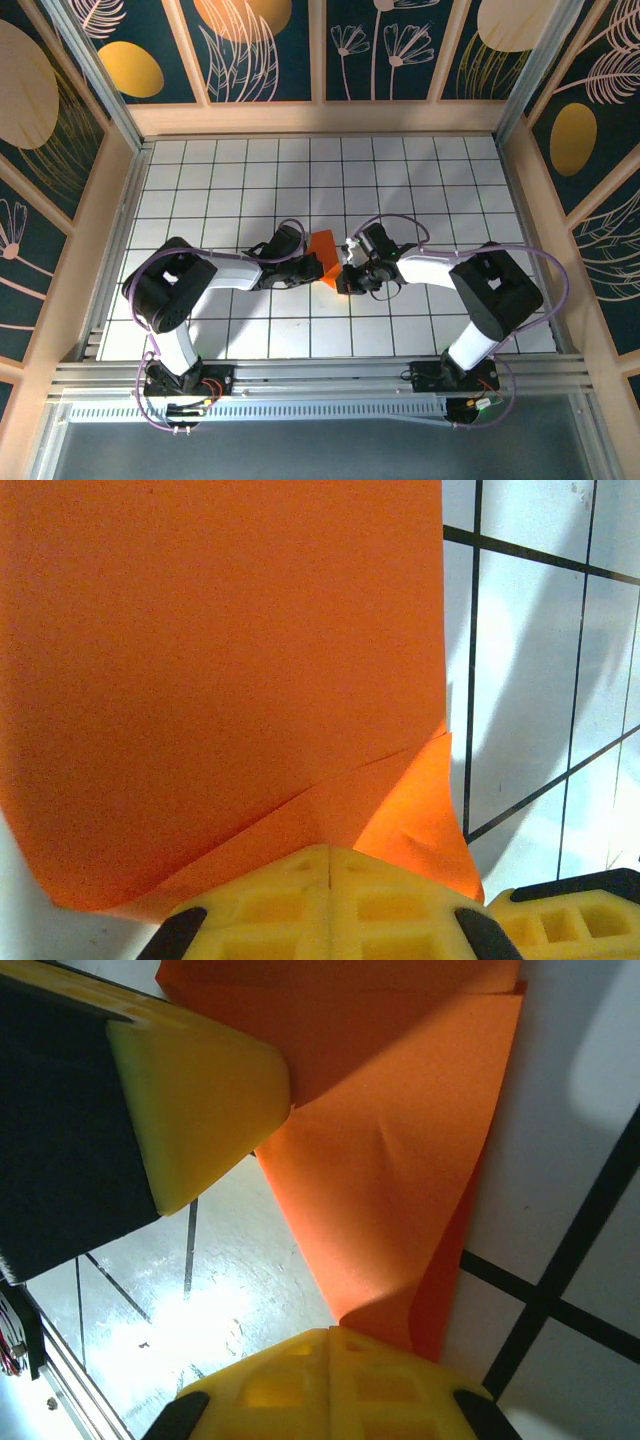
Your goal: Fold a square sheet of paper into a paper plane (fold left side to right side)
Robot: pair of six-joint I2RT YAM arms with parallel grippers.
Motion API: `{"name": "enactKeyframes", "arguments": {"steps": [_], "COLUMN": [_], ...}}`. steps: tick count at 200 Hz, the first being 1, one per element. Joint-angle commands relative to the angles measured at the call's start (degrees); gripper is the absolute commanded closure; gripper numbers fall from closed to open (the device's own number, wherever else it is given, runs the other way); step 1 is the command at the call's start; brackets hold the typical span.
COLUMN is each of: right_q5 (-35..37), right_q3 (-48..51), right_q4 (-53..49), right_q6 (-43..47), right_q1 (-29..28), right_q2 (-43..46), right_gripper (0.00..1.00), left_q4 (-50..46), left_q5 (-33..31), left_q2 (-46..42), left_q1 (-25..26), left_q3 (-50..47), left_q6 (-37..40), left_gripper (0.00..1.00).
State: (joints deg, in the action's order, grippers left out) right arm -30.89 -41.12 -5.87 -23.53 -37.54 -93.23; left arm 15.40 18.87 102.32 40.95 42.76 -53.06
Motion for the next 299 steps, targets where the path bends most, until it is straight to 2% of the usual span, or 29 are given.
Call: {"name": "enactKeyframes", "arguments": {"steps": [1,118,176,198,229,299], "right_q5": [0.9,3.1,-0.2,-2.5,-4.8,-3.1], "right_q3": [0.5,3.0,0.2,-1.3,-1.2,-1.7], "right_q4": [-1.5,-9.9,-14.5,-11.9,-5.4,0.3], "right_q6": [-0.8,2.7,4.3,3.4,0.6,-2.0], "right_q1": [0.8,2.0,4.1,4.5,3.6,2.0], "right_q2": [-1.2,1.2,9.6,10.6,7.3,0.0], "right_gripper": [1.00,1.00,1.00,1.00,1.00,1.00], "left_q4": [-6.2,-6.5,-6.7,-6.6,-6.5,-6.7], "left_q5": [-4.5,-4.8,-4.9,-4.8,-4.7,-4.5], "left_q2": [3.0,3.1,2.9,3.0,2.9,3.1], "left_q1": [-0.1,-0.1,-0.1,-0.1,-0.1,-0.1], "left_q3": [-1.1,-0.9,-0.7,-0.5,-0.3,0.1], "left_q6": [0.6,0.8,0.8,0.8,0.8,0.7], "left_gripper": [1.00,1.00,1.00,1.00,1.00,1.00]}}
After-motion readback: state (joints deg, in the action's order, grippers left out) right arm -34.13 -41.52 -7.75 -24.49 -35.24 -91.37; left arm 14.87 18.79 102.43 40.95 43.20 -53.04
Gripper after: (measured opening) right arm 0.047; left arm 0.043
